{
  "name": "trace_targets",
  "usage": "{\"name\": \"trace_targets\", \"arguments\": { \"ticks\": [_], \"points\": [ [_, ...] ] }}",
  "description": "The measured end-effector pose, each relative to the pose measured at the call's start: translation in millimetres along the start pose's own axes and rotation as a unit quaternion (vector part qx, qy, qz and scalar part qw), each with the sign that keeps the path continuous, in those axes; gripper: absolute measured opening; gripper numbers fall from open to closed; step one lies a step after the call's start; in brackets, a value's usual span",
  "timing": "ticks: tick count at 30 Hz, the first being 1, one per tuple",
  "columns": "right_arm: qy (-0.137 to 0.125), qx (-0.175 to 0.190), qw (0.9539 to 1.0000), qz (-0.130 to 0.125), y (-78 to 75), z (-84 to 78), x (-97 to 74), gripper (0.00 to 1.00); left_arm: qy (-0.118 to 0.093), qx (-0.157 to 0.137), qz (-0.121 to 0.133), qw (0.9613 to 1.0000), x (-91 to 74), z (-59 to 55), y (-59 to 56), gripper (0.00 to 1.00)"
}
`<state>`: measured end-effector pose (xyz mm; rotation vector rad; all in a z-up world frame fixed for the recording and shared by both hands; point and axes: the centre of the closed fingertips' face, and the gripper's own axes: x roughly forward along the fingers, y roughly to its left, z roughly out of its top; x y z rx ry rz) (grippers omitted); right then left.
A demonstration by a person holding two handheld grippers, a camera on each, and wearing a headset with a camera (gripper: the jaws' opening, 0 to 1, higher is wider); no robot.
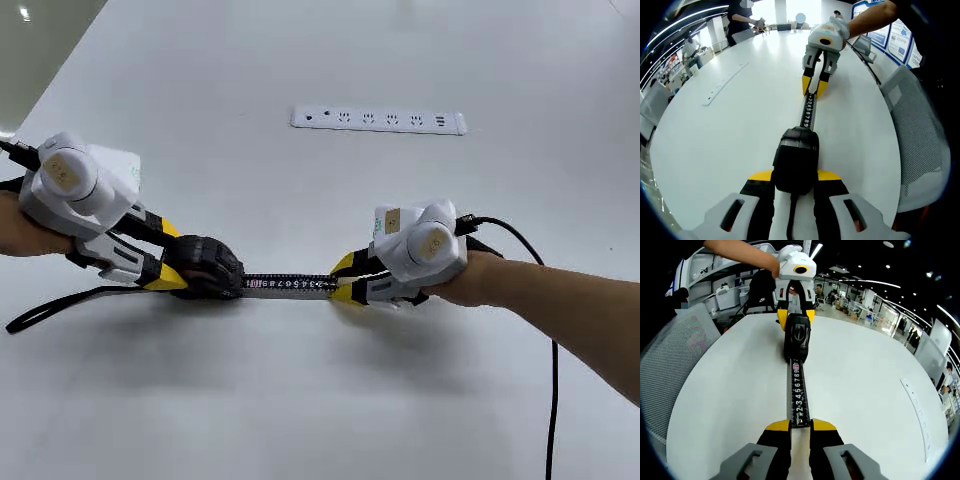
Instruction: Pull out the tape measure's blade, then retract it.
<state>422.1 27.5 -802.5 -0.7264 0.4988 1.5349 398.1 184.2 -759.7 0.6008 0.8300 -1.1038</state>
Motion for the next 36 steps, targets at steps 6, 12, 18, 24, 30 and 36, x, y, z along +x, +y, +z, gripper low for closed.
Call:
{"name": "trace_targets", "arguments": {
  "ticks": [6, 12, 18, 24, 30, 36],
  "points": [
    [0.005, 0.001, 1.0000, -0.003, -0.6, -5.4, -5.9, 0.09, 0.001, -0.001, 0.000, 1.0000, 0.0, 0.1, 0.0, 0.24],
    [0.007, 0.008, 0.9999, -0.006, 0.3, -8.3, -8.6, 0.09, 0.002, -0.002, -0.001, 1.0000, 0.0, 0.2, -0.1, 0.24],
    [0.010, 0.008, 0.9999, -0.007, 1.2, -12.0, -12.7, 0.09, 0.004, -0.001, -0.002, 1.0000, 0.1, -0.2, -0.1, 0.24],
    [0.015, 0.009, 0.9998, -0.010, -0.1, -19.2, -19.2, 0.09, 0.006, 0.000, -0.003, 1.0000, 0.4, -0.7, -0.1, 0.24],
    [0.021, 0.013, 0.9996, -0.014, 0.2, -28.8, -29.1, 0.09, 0.007, 0.000, -0.003, 1.0000, 0.7, -1.1, -0.1, 0.24],
    [0.028, 0.015, 0.9994, -0.016, 0.9, -36.3, -36.1, 0.09, 0.009, 0.000, -0.004, 1.0000, 1.0, -1.5, 0.4, 0.24]
  ]
}}
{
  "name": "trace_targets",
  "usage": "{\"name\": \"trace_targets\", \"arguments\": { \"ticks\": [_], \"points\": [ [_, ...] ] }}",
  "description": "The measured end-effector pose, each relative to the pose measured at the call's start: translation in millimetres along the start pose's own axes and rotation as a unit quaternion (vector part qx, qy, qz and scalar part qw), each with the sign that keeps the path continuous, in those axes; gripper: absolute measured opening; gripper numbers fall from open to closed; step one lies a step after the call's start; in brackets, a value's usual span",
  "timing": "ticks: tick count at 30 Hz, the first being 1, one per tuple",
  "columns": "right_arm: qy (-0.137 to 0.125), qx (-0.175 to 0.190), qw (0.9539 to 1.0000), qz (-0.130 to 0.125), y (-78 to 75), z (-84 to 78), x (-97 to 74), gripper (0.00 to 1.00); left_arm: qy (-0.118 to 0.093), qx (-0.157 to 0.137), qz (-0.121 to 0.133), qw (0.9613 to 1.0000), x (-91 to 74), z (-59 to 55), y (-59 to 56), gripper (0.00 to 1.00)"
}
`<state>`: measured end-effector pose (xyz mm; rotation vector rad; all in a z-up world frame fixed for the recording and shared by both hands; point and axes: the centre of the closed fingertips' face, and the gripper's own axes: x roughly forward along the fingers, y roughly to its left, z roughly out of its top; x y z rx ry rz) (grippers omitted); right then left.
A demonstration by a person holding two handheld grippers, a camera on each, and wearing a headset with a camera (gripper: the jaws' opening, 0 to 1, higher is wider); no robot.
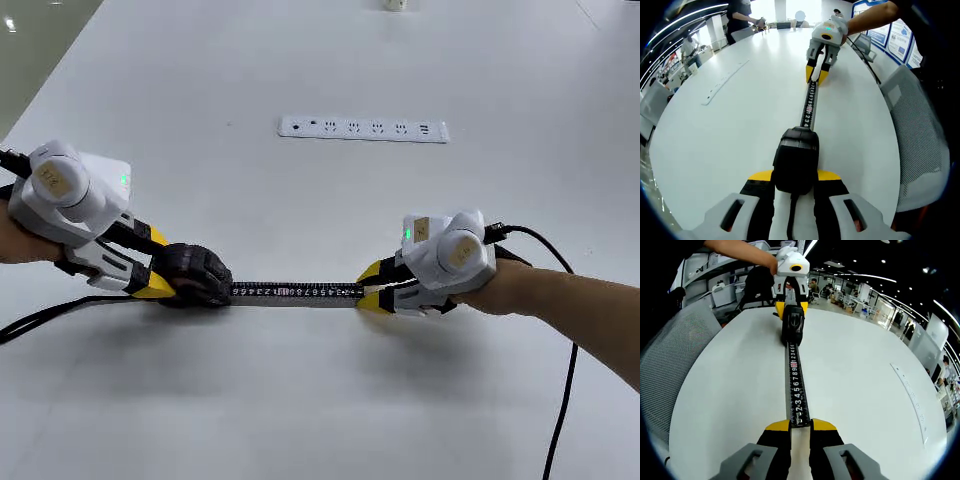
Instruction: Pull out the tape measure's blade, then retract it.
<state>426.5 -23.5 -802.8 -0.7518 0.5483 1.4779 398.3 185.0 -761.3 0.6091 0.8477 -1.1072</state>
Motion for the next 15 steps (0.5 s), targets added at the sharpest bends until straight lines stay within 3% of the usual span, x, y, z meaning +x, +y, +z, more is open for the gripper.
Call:
{"name": "trace_targets", "arguments": {
  "ticks": [15],
  "points": [
    [0.019, 0.006, 0.9998, -0.006, 0.1, -19.5, -17.8, 0.09, 0.004, 0.002, -0.002, 1.0000, 0.0, -0.4, 0.5, 0.24]
  ]
}}
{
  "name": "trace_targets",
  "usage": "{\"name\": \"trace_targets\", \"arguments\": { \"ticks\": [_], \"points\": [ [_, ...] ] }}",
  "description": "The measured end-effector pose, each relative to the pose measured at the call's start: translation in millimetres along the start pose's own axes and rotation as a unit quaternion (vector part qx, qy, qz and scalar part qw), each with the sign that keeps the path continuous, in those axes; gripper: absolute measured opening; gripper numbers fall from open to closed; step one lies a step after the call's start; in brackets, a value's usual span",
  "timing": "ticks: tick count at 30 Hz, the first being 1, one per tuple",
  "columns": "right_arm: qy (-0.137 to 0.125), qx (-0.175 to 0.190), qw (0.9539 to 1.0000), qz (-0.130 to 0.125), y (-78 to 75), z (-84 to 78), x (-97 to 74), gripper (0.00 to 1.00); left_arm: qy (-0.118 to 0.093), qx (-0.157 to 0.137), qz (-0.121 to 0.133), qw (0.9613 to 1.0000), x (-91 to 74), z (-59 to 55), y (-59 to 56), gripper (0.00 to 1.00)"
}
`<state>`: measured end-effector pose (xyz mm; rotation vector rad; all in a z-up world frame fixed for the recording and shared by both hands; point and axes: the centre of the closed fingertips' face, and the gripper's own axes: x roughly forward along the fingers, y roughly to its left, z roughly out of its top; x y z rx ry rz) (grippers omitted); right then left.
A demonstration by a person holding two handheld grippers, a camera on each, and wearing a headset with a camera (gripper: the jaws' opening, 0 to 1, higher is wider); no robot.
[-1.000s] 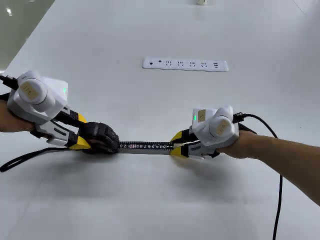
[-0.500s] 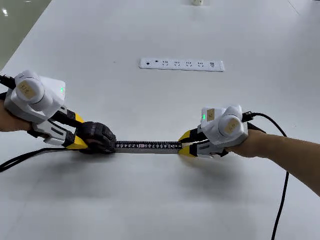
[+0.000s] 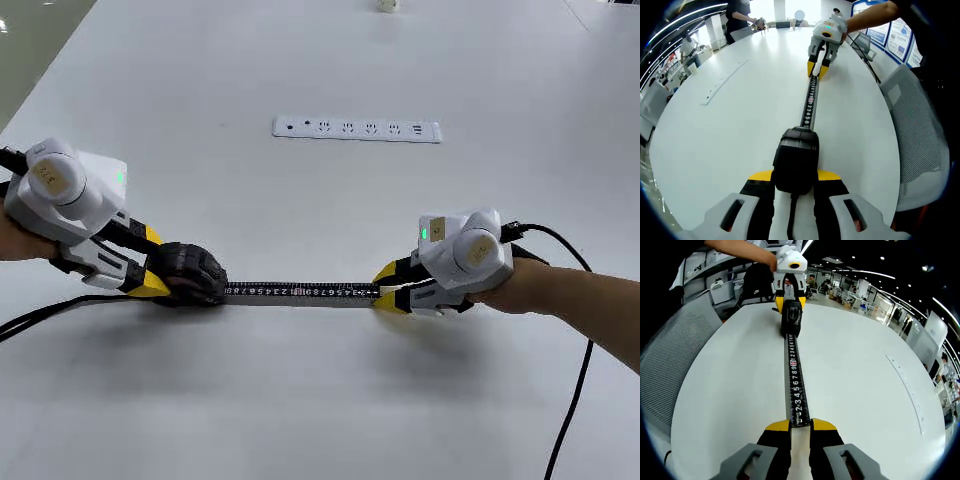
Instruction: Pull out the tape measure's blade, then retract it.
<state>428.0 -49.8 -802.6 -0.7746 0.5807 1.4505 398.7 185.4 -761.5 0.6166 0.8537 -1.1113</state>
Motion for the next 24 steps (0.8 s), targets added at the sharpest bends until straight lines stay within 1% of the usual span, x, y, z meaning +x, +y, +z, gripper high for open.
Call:
{"name": "trace_targets", "arguments": {
  "ticks": [13, 24],
  "points": [
    [0.013, 0.005, 0.9999, -0.005, -0.9, -13.8, -9.8, 0.09, 0.005, 0.001, -0.003, 1.0000, 0.1, 0.2, -0.3, 0.24],
    [0.016, 0.012, 0.9998, -0.010, -1.9, -20.1, -14.9, 0.09, 0.007, 0.003, -0.004, 1.0000, 0.1, 0.5, -0.4, 0.24]
  ]
}}
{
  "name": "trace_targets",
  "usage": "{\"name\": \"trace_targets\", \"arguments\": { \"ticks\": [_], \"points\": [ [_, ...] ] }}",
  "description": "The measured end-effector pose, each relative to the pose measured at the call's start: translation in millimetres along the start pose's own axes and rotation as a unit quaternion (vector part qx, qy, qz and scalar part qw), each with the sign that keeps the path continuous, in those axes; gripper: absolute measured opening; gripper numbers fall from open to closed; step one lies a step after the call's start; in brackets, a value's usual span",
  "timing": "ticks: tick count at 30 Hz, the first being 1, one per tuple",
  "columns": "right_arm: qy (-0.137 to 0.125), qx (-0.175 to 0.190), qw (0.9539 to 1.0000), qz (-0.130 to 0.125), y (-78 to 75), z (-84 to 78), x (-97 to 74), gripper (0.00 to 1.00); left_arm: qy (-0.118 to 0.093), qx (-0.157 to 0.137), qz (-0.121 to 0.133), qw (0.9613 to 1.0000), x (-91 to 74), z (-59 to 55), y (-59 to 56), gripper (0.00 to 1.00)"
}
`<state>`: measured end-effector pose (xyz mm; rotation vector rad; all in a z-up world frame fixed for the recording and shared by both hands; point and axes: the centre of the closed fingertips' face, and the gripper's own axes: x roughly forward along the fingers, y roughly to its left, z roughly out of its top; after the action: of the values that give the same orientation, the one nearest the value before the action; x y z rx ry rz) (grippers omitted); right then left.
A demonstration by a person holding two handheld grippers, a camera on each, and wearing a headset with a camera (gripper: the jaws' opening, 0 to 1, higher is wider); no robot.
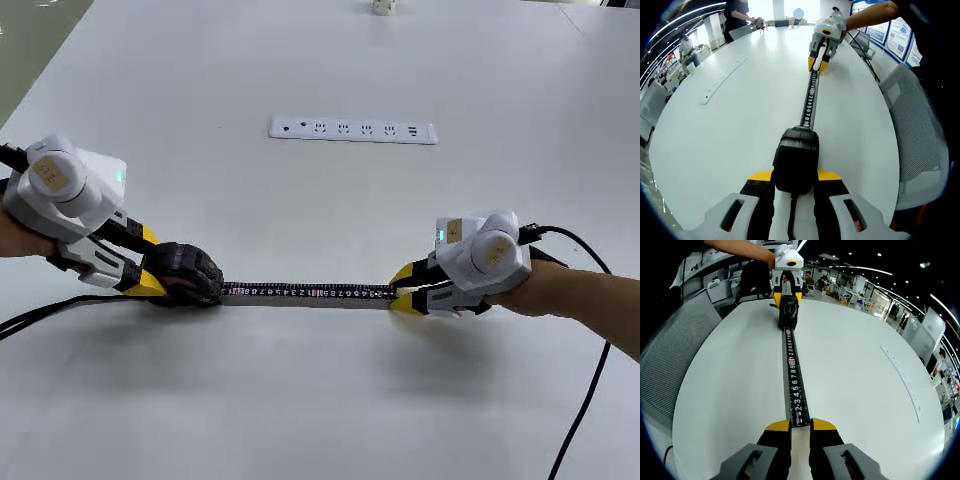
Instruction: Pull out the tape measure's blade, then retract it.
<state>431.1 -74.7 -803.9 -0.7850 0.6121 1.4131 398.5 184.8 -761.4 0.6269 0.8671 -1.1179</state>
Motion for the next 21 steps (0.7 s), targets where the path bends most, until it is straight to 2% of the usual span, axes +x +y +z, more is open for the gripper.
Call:
{"name": "trace_targets", "arguments": {
  "ticks": [12, 15, 16, 17, 21],
  "points": [
    [0.002, 0.009, 1.0000, 0.002, -0.1, 1.0, 0.4, 0.09, 0.002, 0.007, 0.001, 1.0000, -0.8, 0.4, -0.1, 0.25],
    [0.004, 0.006, 1.0000, 0.004, -0.1, 0.8, 0.6, 0.10, 0.003, 0.011, 0.002, 0.9999, -0.8, 0.5, -0.4, 0.25],
    [0.015, 0.002, 0.9998, 0.011, 1.6, -2.0, 0.1, 0.10, 0.004, 0.013, 0.001, 0.9999, -0.8, 0.5, -0.6, 0.25],
    [0.009, 0.003, 0.9999, 0.007, 0.0, 0.0, 0.8, 0.10, 0.004, 0.013, 0.001, 0.9999, -0.8, 0.6, -0.5, 0.25],
    [0.014, 0.003, 0.9998, 0.011, 0.5, -0.7, 1.3, 0.10, 0.007, 0.016, 0.000, 0.9998, -0.4, 1.1, -0.6, 0.25]
  ]
}}
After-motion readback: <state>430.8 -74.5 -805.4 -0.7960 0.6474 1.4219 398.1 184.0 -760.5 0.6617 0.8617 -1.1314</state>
